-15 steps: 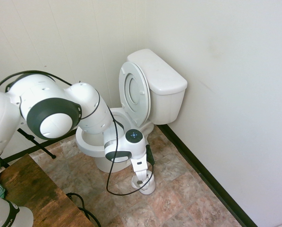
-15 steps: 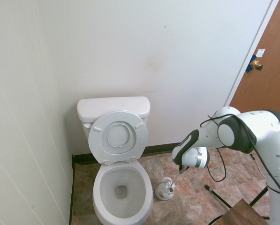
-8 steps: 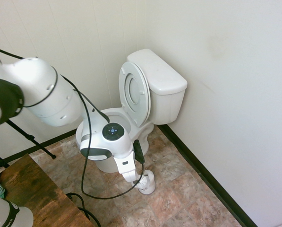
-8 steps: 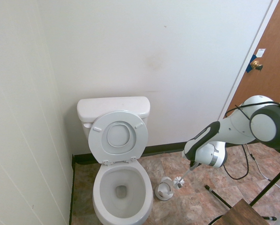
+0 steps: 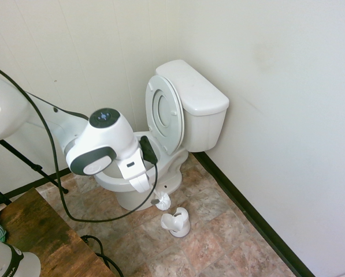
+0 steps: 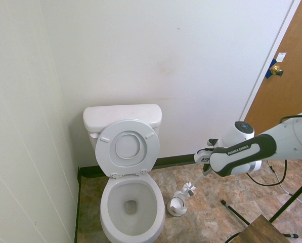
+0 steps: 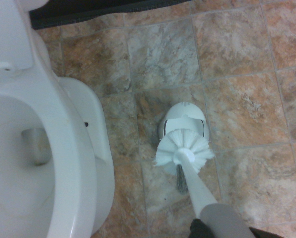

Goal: Clean the toilet

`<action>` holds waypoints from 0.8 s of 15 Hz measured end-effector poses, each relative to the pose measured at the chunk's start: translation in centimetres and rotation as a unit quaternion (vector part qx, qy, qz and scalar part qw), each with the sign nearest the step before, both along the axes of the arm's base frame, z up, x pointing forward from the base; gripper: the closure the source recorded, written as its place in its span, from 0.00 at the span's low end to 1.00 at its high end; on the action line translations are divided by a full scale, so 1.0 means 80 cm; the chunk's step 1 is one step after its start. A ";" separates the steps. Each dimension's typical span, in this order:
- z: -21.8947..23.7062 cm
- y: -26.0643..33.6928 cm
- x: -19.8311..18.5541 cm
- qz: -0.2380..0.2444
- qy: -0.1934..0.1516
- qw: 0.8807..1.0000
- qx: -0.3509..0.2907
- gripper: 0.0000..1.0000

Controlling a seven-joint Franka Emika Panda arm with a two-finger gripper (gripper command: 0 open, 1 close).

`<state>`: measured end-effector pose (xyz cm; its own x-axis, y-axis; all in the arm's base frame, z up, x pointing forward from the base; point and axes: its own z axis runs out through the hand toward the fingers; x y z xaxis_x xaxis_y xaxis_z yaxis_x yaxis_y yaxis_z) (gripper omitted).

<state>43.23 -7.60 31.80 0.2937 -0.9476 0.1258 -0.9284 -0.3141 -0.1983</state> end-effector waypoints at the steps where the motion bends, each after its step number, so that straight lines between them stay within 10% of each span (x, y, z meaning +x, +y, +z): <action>1: 0.029 0.032 -0.001 0.010 0.006 1.000 -0.005 1.00; 12: 0.082 0.166 0.033 0.103 0.008 0.995 0.013 1.00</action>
